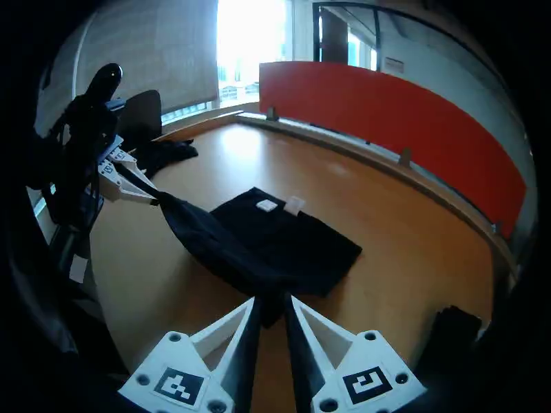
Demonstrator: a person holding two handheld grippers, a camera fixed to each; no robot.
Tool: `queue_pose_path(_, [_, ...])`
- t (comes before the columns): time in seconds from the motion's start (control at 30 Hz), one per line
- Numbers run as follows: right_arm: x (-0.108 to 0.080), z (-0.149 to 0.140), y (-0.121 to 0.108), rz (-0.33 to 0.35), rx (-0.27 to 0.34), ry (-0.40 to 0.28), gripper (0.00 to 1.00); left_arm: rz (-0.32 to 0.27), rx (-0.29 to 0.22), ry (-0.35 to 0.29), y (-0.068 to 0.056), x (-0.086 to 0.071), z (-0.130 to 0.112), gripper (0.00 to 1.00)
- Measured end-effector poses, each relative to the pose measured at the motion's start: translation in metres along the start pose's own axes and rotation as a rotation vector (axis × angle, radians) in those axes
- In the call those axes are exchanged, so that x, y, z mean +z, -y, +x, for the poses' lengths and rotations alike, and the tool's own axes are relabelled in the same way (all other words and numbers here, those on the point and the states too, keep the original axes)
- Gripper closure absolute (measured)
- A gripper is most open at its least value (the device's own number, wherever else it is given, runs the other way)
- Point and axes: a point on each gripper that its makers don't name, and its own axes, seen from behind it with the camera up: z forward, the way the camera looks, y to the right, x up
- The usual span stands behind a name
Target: Fold towel
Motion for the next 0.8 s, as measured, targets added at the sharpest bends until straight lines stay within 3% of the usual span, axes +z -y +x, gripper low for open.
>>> queue_pose_path(0.8, [-0.037, 0.024, 0.008, 0.013, -0.006, -0.031, 0.77, 0.003, -0.004, -0.012, -0.011, -0.043, 0.023, 0.84])
